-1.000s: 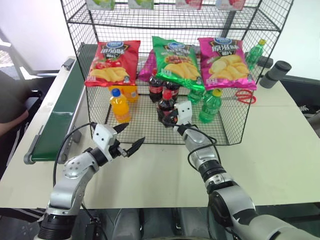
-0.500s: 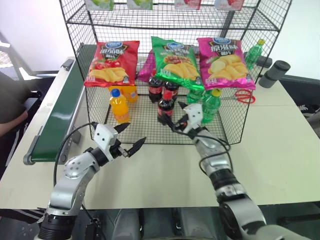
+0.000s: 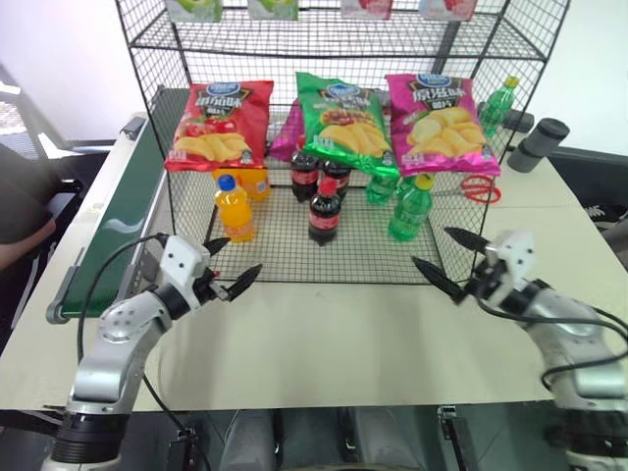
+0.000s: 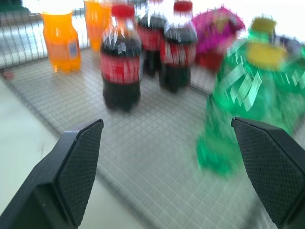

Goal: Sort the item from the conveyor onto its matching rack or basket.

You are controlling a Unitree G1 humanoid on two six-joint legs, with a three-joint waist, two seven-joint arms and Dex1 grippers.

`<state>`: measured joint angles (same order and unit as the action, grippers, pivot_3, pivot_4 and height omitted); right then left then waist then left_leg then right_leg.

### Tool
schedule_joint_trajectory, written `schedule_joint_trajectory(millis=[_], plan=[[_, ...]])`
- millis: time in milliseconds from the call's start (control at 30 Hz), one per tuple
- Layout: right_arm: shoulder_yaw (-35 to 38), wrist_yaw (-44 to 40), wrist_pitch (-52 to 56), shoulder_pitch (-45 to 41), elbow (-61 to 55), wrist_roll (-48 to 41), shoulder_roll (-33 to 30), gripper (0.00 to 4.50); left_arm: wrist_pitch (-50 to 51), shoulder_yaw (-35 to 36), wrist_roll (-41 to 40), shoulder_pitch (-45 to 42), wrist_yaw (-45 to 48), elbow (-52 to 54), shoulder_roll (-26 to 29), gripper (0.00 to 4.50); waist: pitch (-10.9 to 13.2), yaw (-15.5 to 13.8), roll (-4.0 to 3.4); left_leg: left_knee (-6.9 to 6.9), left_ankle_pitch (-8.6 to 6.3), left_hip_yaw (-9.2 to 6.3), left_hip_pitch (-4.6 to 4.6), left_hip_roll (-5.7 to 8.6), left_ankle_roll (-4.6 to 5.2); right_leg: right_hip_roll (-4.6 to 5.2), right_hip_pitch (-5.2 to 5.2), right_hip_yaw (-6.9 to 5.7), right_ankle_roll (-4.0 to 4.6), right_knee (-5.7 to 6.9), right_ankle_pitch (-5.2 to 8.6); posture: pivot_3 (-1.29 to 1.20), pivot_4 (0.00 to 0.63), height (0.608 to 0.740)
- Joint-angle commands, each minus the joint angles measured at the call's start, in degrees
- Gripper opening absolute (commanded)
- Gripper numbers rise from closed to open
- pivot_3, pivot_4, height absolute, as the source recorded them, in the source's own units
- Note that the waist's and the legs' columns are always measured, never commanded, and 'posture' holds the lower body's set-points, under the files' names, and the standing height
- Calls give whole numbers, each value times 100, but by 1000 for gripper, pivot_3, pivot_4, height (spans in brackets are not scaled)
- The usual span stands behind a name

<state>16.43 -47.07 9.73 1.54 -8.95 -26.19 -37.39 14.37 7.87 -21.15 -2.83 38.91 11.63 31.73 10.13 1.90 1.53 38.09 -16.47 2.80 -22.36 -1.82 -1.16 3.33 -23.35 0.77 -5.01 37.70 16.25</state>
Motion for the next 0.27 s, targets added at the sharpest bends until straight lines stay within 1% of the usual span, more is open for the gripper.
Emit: schedule_joint_trajectory(millis=[33, 267], plan=[[272, -141, 86, 55, -344, -276, -131, 4485, -111, 230, -114, -104, 119, -33, 93, 4500, 0, 5, 0, 1, 0, 0, 2, 0, 0, -1, 1, 0, 0, -1, 0, 0, 150, 740], [330, -166, 142, -25, -303, -294, -182, 4485, -85, 337, -232, -37, 301, -26, 140, 4500, 0, -21, 0, 1, 0, 0, 0, 0, 0, -3, 2, 0, -1, -4, 0, 0, 150, 740]])
